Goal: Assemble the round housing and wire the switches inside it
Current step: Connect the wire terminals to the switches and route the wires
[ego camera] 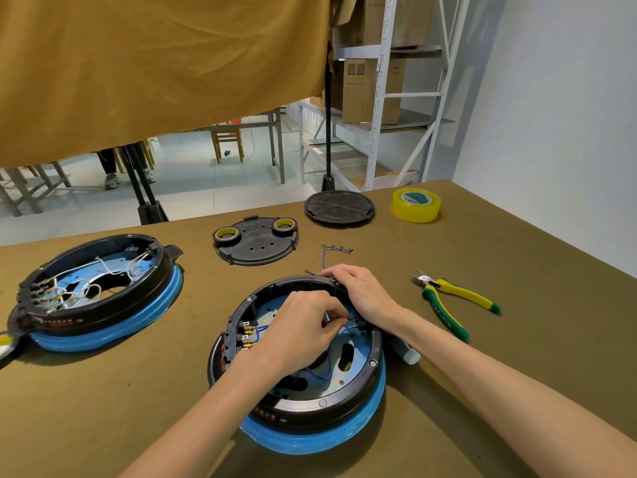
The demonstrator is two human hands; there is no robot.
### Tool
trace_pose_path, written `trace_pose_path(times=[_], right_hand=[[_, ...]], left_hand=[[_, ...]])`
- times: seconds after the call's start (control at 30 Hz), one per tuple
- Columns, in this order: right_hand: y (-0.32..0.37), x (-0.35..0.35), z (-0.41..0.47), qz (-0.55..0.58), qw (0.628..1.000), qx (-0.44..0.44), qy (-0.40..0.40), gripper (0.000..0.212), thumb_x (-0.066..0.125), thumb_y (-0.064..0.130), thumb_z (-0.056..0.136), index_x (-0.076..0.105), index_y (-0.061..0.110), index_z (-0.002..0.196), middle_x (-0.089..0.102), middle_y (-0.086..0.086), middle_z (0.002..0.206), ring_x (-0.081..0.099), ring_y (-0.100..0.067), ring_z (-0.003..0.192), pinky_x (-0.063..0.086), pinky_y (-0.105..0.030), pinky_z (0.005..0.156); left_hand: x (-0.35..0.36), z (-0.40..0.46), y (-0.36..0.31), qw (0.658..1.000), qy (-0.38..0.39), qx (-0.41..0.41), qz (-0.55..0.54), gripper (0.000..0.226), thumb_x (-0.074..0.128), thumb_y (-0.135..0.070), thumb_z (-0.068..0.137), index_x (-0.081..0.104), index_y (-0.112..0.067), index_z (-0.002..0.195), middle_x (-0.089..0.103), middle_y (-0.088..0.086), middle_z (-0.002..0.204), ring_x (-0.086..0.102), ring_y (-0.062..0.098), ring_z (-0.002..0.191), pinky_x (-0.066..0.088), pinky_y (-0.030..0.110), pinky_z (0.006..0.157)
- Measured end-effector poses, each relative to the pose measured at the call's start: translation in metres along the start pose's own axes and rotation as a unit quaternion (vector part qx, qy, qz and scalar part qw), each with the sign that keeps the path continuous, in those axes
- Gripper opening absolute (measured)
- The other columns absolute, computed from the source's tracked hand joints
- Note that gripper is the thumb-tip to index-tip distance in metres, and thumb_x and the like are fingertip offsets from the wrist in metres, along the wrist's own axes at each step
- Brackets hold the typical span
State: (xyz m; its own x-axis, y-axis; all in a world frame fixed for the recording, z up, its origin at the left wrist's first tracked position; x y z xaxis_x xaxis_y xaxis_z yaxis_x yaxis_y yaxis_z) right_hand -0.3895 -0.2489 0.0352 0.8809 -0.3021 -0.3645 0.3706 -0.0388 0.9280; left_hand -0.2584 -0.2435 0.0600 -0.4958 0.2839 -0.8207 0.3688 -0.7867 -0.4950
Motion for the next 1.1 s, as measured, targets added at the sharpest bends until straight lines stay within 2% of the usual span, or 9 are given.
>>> trace_pose_path(times=[0.27,0.47,0.6,0.67,0.7,0.8,0.87,0.97,1.1], right_hand=[[0.003,0.000,-0.002,0.000,1.000,-0.007,0.003,0.036,0.038,0.021,0.110,0.073,0.022,0.102,0.072,0.007,0.097,0.063,0.008,0.082,0.045,-0.007,0.070],[0.004,-0.003,-0.004,-0.008,1.000,0.003,-0.009,0.036,0.040,0.019,0.109,0.075,0.016,0.102,0.073,0.003,0.102,0.065,-0.006,0.094,0.048,-0.015,0.079],[0.004,-0.040,-0.016,-0.016,0.989,-0.027,-0.148,0.028,0.045,0.019,0.108,0.073,0.014,0.105,0.072,0.001,0.103,0.066,-0.014,0.100,0.054,-0.032,0.090],[-0.002,-0.069,-0.023,-0.169,0.965,-0.020,-0.198,0.023,0.048,0.021,0.106,0.069,0.016,0.113,0.070,-0.002,0.112,0.064,-0.019,0.106,0.051,-0.039,0.095],[-0.009,-0.083,-0.025,-0.287,0.936,0.014,-0.203,0.024,0.049,0.025,0.105,0.065,0.016,0.119,0.067,-0.006,0.120,0.061,-0.023,0.112,0.048,-0.043,0.099],[-0.044,-0.115,-0.041,-0.530,0.812,0.194,-0.149,0.050,0.048,0.050,0.100,0.052,0.012,0.132,0.053,-0.016,0.137,0.051,-0.036,0.127,0.040,-0.051,0.107],[-0.059,-0.122,-0.049,-0.555,0.787,0.237,-0.130,0.062,0.044,0.058,0.099,0.047,0.009,0.137,0.050,-0.017,0.140,0.049,-0.037,0.130,0.039,-0.053,0.107],[-0.065,-0.129,-0.052,-0.576,0.767,0.232,-0.166,0.076,0.046,0.058,0.099,0.035,-0.001,0.146,0.047,-0.019,0.143,0.049,-0.038,0.131,0.040,-0.050,0.106],[-0.065,-0.135,-0.055,-0.614,0.732,0.248,-0.160,0.064,0.039,0.059,0.101,0.051,0.006,0.134,0.054,-0.016,0.136,0.052,-0.037,0.125,0.036,-0.050,0.108]], left_hand=[[-0.003,-0.002,0.004,0.999,-0.016,-0.017,-0.027,0.012,0.069,-0.029,0.096,0.077,-0.030,0.104,0.069,-0.018,0.092,0.062,-0.001,0.087,0.056,0.028,0.083],[-0.006,-0.005,0.007,0.997,-0.039,-0.033,-0.050,0.009,0.067,-0.030,0.096,0.076,-0.032,0.099,0.069,-0.018,0.089,0.062,0.002,0.087,0.052,0.024,0.080],[-0.013,-0.006,0.013,0.981,-0.076,-0.053,-0.172,0.013,0.065,-0.022,0.096,0.071,-0.030,0.088,0.067,-0.011,0.081,0.061,0.009,0.078,0.048,0.016,0.070],[-0.014,-0.006,0.014,0.973,-0.079,-0.055,-0.211,0.014,0.065,-0.022,0.097,0.071,-0.030,0.087,0.068,-0.008,0.082,0.060,0.012,0.076,0.049,0.019,0.069],[-0.014,-0.006,0.014,0.971,-0.078,-0.052,-0.220,0.014,0.065,-0.023,0.097,0.071,-0.030,0.088,0.068,-0.006,0.083,0.061,0.014,0.077,0.050,0.022,0.070],[-0.014,-0.005,0.013,0.969,-0.087,-0.038,-0.229,0.013,0.065,-0.025,0.099,0.073,-0.031,0.091,0.069,-0.006,0.085,0.062,0.016,0.081,0.050,0.022,0.072],[-0.017,-0.004,0.012,0.966,-0.100,-0.033,-0.235,0.013,0.065,-0.024,0.099,0.074,-0.031,0.092,0.070,-0.008,0.087,0.063,0.014,0.083,0.049,0.018,0.072],[-0.020,-0.005,0.008,0.963,-0.119,-0.027,-0.241,0.012,0.068,-0.021,0.098,0.075,-0.031,0.095,0.072,-0.014,0.091,0.067,0.008,0.090,0.049,0.012,0.077],[-0.022,-0.005,0.002,0.964,-0.135,-0.022,-0.229,0.012,0.070,-0.020,0.096,0.075,-0.030,0.096,0.072,-0.014,0.090,0.067,0.010,0.089,0.050,0.014,0.077]])
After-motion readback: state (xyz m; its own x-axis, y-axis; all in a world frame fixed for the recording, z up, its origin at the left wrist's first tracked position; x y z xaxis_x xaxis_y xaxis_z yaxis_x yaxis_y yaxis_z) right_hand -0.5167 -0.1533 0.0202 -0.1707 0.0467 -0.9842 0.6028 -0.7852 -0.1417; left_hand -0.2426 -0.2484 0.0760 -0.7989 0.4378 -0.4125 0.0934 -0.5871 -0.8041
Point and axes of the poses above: each hand's wrist, its own z-axis towards the middle knuckle, its own x-axis out of the palm, y = z × x, the point moved 7 cm from there along z, towards the middle knuckle
